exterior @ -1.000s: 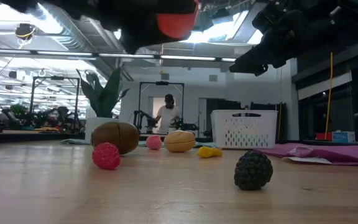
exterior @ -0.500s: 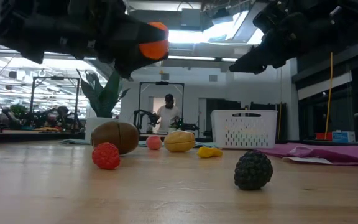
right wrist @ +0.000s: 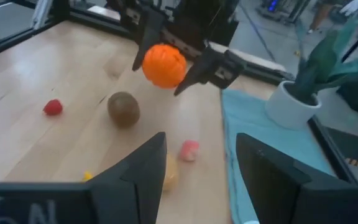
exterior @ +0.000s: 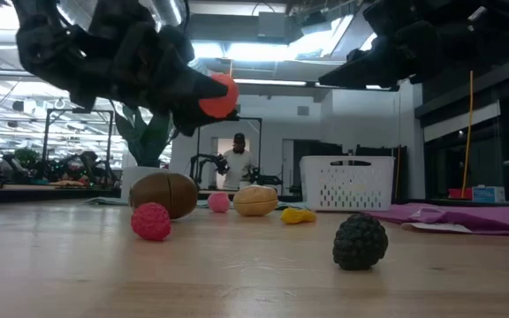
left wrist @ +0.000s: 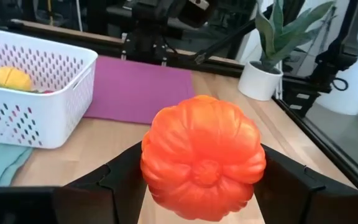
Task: Pick and placing Produce into tupperware
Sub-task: Put the orange pumpkin into the white container
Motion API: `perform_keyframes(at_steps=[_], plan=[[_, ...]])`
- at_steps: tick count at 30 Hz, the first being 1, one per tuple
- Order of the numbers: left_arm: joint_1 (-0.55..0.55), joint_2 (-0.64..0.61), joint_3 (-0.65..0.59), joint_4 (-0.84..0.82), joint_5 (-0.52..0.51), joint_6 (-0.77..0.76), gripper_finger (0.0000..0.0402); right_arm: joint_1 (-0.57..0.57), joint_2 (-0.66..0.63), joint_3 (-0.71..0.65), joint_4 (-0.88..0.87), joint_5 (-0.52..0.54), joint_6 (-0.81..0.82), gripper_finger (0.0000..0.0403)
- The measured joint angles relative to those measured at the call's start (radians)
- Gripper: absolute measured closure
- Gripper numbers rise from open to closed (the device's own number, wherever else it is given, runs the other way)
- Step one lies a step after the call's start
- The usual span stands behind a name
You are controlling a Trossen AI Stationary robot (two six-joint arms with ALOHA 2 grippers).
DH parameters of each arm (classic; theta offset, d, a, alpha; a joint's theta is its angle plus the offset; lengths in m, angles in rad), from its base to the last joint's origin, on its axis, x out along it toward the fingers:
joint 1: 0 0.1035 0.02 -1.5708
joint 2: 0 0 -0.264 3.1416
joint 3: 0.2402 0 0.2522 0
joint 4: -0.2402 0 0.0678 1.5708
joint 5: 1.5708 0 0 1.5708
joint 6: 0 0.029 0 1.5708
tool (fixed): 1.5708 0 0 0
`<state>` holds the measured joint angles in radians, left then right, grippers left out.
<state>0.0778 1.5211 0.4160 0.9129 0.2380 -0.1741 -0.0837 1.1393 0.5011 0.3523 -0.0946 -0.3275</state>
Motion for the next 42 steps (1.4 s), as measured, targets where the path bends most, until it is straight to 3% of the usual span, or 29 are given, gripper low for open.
perform_keyframes(at_steps=[7, 18, 24, 34, 38, 42], plan=[[0.077, 0.000, 0.029, -0.106, 0.085, 0.001, 0.0165, 0.000, 0.000, 0.000, 0.026, 0.008, -0.018, 0.0208], [0.093, 0.000, 0.272, -0.564, 0.112, 0.214, 0.0164, 0.000, 0.018, 0.005, 0.058, 0.052, -0.061, 0.0207], [0.117, 0.000, 0.307, -0.606, 0.112, 0.237, 0.0164, 0.000, 0.106, 0.074, 0.049, 0.078, -0.072, 0.0197], [0.159, 0.000, 0.307, -0.617, 0.126, 0.256, 0.0164, 0.002, 0.278, 0.197, 0.023, 0.165, -0.202, 0.0107], [0.182, 0.000, 0.307, -0.621, 0.195, 0.256, 0.0163, 0.019, 0.313, 0.228, 0.018, 0.165, -0.286, 0.0103], [0.199, 0.000, 0.307, -0.629, 0.202, 0.256, 0.0163, 0.049, 0.319, 0.255, 0.025, 0.165, -0.306, 0.0109]])
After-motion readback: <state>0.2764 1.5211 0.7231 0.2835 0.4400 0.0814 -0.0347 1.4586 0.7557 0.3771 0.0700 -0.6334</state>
